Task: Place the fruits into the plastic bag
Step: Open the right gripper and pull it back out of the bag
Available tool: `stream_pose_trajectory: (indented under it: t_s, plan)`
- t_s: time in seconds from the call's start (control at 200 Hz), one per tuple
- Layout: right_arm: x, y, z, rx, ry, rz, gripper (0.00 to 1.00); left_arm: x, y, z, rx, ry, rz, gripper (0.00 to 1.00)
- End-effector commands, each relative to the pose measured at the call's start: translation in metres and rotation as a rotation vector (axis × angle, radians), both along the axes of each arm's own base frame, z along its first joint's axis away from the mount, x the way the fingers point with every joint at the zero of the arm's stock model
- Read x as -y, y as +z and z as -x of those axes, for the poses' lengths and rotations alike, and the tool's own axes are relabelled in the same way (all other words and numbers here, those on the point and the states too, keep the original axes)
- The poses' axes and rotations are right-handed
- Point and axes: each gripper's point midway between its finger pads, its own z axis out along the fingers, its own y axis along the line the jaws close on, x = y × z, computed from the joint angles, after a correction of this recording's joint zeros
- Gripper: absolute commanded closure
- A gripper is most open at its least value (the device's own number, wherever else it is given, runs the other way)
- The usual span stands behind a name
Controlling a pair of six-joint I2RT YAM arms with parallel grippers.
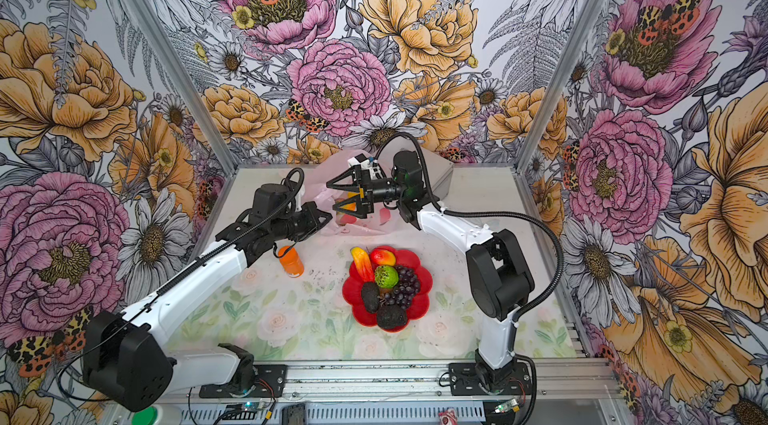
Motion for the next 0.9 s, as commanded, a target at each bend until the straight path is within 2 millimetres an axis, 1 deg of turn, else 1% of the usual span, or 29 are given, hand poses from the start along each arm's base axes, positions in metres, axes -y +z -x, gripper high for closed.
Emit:
stream_pose_trajectory:
  t_s: [0.0,0.045,0.08,0.165,0.225,0.305,0.38,0.485,0.535,0.57,0.6,0.645,0.705,0.78,0.79,0.895]
  plan:
    - [0.019,0.025,0.022,0.143,0.027,0.024,0.01,0.004,0.022,-0.006,0.058,-0.013,0.021,1.00]
    - [0.027,0.029,0.017,0.165,-0.020,0.043,0.01,0.005,0.023,-0.004,0.056,-0.015,0.022,1.00]
    - [0.032,0.035,0.013,0.183,-0.055,0.042,0.01,0.004,0.022,-0.001,0.057,-0.013,0.021,1.00]
    - [0.045,0.056,0.006,0.259,-0.132,0.029,0.00,0.003,0.018,0.003,0.055,0.001,0.011,1.00]
    - [0.056,0.066,0.003,0.297,-0.169,0.032,0.00,0.002,0.015,0.004,0.048,0.009,0.008,1.00]
    - [0.072,0.075,0.003,0.336,-0.214,0.043,0.01,0.003,0.012,0.005,0.040,0.010,0.007,1.00]
    - [0.090,0.076,0.006,0.375,-0.274,0.077,0.01,0.003,0.011,0.004,0.039,0.007,0.004,1.00]
    - [0.113,0.059,0.019,0.409,-0.327,0.165,0.01,0.002,0.011,0.004,0.039,0.013,0.002,1.00]
    - [0.122,0.047,0.027,0.417,-0.343,0.219,0.00,0.002,0.009,0.006,0.034,0.016,0.002,1.00]
    - [0.128,0.037,0.033,0.427,-0.349,0.264,0.01,0.003,0.009,0.006,0.033,0.017,0.002,1.00]
    - [0.134,0.023,0.039,0.429,-0.356,0.327,0.01,0.003,0.008,0.008,0.032,0.017,0.002,1.00]
    - [0.141,0.008,0.045,0.434,-0.358,0.397,0.00,0.004,0.007,0.009,0.030,0.017,0.000,1.00]
    - [0.155,-0.019,0.052,0.441,-0.361,0.536,0.00,0.006,0.006,0.012,0.028,0.014,0.000,1.00]
    - [0.169,-0.044,0.059,0.449,-0.345,0.677,0.01,0.009,0.007,0.014,0.030,0.012,0.000,1.00]
    - [0.172,-0.049,0.062,0.452,-0.337,0.709,0.01,0.009,0.007,0.014,0.029,0.012,-0.001,1.00]
    - [0.182,-0.076,0.074,0.491,-0.277,0.881,0.01,0.012,0.006,0.016,0.031,0.011,-0.005,1.00]
